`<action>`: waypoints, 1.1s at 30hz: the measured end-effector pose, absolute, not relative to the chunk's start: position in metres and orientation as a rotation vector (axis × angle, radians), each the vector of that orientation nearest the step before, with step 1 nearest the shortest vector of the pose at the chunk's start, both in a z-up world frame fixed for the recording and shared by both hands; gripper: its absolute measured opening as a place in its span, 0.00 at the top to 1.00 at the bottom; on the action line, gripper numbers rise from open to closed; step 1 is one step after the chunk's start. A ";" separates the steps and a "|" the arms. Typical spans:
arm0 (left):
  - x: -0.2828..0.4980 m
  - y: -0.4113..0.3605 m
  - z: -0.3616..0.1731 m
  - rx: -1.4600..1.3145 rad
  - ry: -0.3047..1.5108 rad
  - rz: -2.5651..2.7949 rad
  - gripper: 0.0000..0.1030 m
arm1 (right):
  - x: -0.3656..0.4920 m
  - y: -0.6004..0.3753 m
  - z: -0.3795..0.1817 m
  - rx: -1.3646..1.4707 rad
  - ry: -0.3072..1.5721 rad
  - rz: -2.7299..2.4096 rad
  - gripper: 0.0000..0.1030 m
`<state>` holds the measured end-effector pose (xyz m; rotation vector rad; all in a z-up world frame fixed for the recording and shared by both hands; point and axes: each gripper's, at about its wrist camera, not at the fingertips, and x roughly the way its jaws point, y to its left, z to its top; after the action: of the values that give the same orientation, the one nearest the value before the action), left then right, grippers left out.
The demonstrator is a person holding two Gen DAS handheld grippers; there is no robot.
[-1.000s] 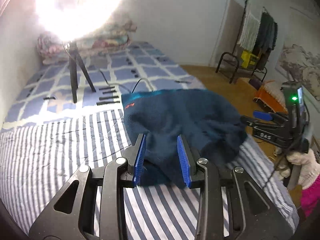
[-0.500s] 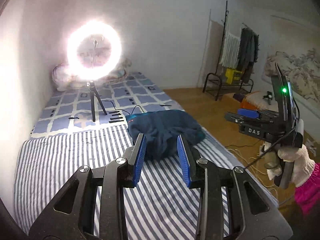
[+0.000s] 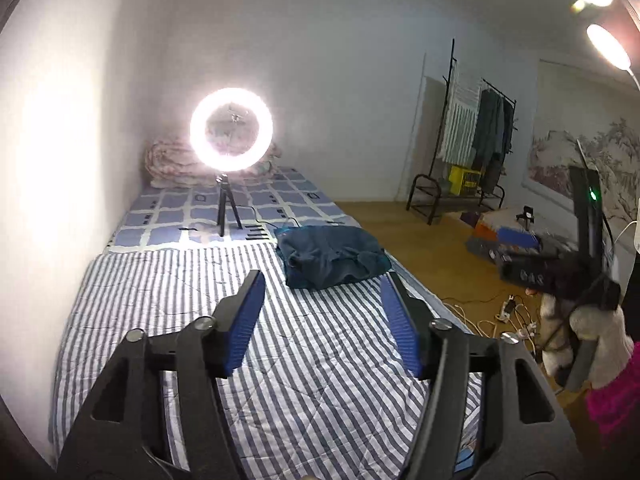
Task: Fold large clothes
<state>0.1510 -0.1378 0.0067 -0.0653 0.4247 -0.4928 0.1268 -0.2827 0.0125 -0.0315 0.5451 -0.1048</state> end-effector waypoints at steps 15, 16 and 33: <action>0.124 -0.121 -0.010 -0.012 0.401 -0.460 0.00 | 0.048 -0.253 -0.023 -0.013 0.504 -0.211 0.00; 0.123 -0.121 -0.011 -0.006 0.399 -0.458 0.00 | 0.045 -0.253 -0.024 -0.008 0.504 -0.216 0.00; 0.116 -0.129 -0.029 0.029 0.454 -0.444 0.00 | 0.031 -0.258 -0.023 0.023 0.483 -0.249 0.00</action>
<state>0.1162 -0.1288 -0.0287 0.0287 0.4544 -0.4442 0.0309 -0.2584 -0.0228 0.0233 0.4827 -0.2495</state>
